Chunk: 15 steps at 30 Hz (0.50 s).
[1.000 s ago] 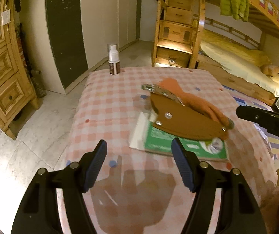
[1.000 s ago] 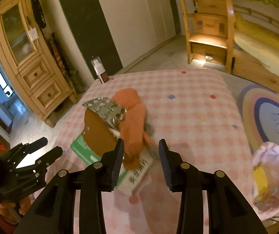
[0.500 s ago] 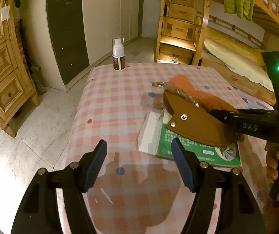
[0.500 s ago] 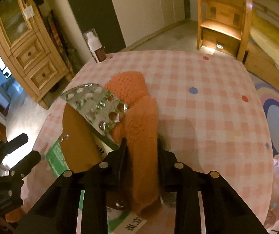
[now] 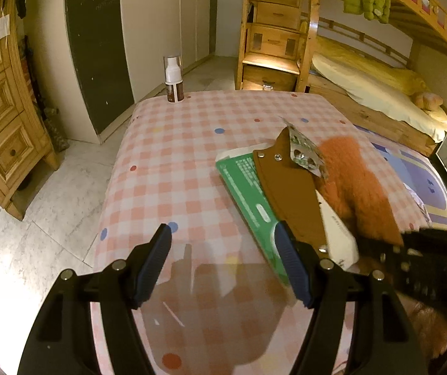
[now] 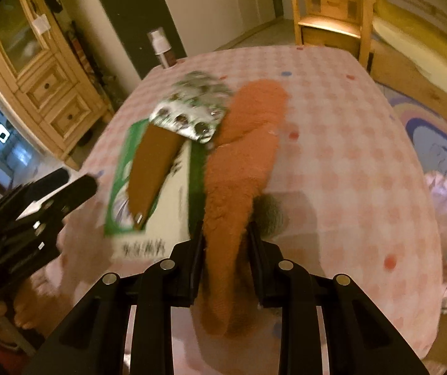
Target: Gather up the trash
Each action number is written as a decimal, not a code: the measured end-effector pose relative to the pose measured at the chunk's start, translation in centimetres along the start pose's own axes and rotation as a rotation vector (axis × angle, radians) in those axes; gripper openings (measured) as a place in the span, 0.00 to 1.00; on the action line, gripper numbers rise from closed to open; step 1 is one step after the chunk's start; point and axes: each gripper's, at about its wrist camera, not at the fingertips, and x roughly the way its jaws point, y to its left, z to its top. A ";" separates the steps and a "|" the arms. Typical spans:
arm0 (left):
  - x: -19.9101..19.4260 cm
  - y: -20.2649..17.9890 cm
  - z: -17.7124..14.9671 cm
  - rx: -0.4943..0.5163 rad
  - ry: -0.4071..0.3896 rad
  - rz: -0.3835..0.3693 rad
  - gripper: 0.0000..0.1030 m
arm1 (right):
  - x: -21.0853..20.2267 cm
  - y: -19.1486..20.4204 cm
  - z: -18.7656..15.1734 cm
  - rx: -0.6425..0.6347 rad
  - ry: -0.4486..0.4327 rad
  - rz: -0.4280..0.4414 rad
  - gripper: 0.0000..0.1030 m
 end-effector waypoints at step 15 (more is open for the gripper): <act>0.8 -3.1 1.3 0.035 0.011 -0.049 0.74 | -5.2 -2.5 0.9 0.030 -0.136 -0.017 0.52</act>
